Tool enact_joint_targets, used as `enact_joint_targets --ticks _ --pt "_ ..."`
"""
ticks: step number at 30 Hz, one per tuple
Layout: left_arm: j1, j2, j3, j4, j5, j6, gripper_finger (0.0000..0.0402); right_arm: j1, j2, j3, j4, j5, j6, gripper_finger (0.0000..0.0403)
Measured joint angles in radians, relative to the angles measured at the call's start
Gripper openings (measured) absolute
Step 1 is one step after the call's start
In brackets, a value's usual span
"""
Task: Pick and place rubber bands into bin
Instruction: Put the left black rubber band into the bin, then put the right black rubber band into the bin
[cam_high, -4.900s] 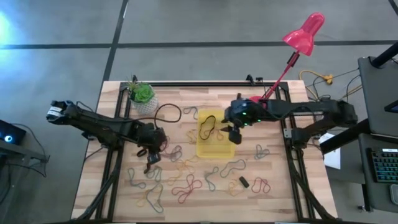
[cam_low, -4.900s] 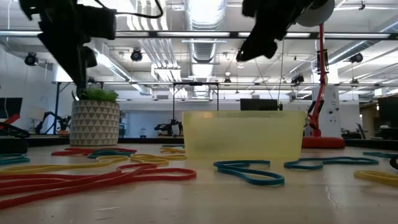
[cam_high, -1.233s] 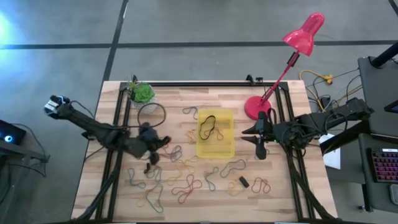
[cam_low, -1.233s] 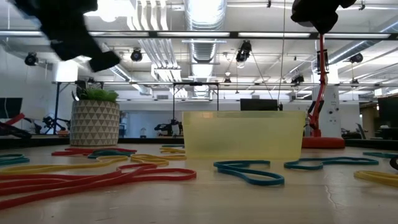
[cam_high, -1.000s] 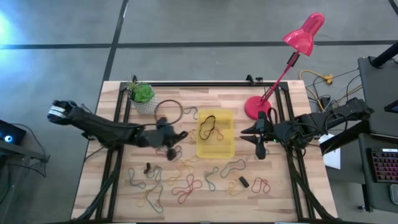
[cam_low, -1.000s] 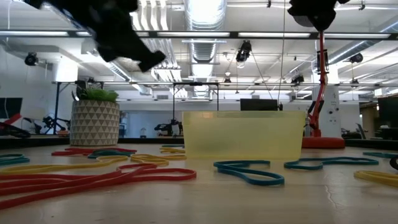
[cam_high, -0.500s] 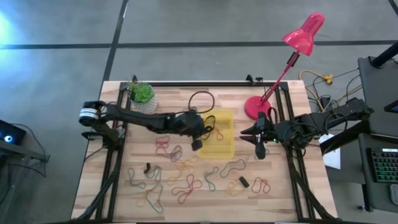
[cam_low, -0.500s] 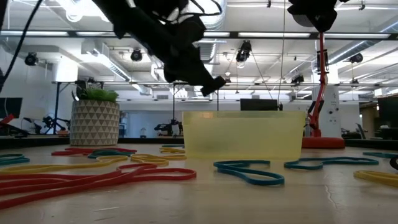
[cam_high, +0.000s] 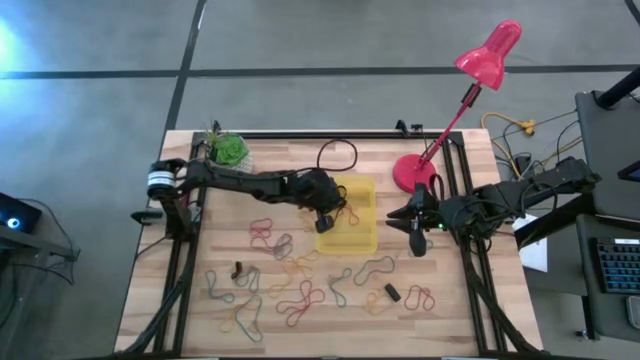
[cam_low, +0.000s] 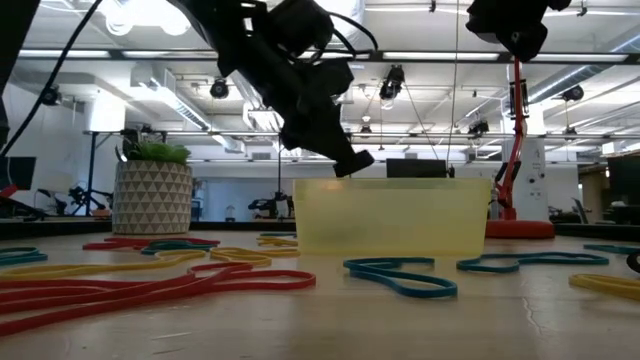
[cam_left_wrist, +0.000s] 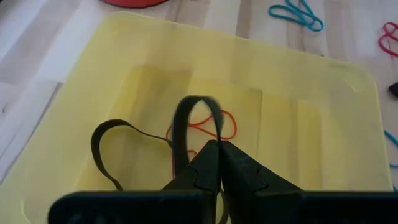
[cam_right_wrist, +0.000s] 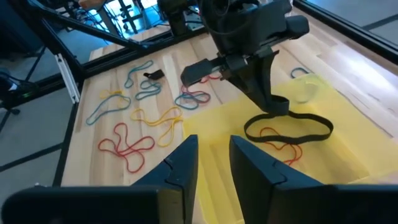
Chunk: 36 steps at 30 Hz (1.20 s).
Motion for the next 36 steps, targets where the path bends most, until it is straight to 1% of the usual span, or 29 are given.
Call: enact_joint_targets --ticks 2,5,10,12,16,19,24,27,31,36 --pt "0.001 -0.009 -0.001 -0.001 0.001 0.015 0.0006 0.000 0.000 -0.001 0.000 0.000 0.005 0.0089" --pt "0.003 -0.020 -0.001 0.002 0.001 0.020 0.0026 0.000 0.000 -0.001 0.000 -0.007 0.009 0.0096" --pt "0.004 -0.041 -0.006 -0.002 0.004 0.030 0.0062 0.011 0.000 -0.002 -0.044 -0.082 0.054 0.0104" --pt "0.004 -0.052 -0.006 -0.006 0.027 0.045 0.0071 0.031 0.000 -0.003 -0.083 -0.099 0.099 0.0105" --pt "-0.002 -0.103 -0.011 -0.058 0.106 0.041 0.0077 0.129 0.009 -0.029 -0.126 -0.138 0.227 0.0100" --pt "-0.017 -0.158 -0.022 -0.108 0.117 0.040 0.0077 0.238 0.032 -0.073 -0.084 -0.128 0.332 0.0094" --pt "-0.046 -0.269 -0.054 -0.153 0.117 0.040 0.0077 0.400 0.146 -0.145 0.027 -0.092 0.506 0.0085" --pt "-0.058 -0.331 -0.074 -0.151 0.115 0.038 0.0077 0.459 0.241 -0.150 0.072 -0.065 0.578 0.0081" --pt "-0.068 -0.407 -0.112 -0.149 0.089 0.014 0.0077 0.481 0.358 -0.146 0.075 -0.010 0.678 0.0082" --pt "-0.070 -0.477 -0.162 -0.145 0.057 -0.015 0.0077 0.482 0.474 -0.118 0.093 -0.020 0.740 0.0112"
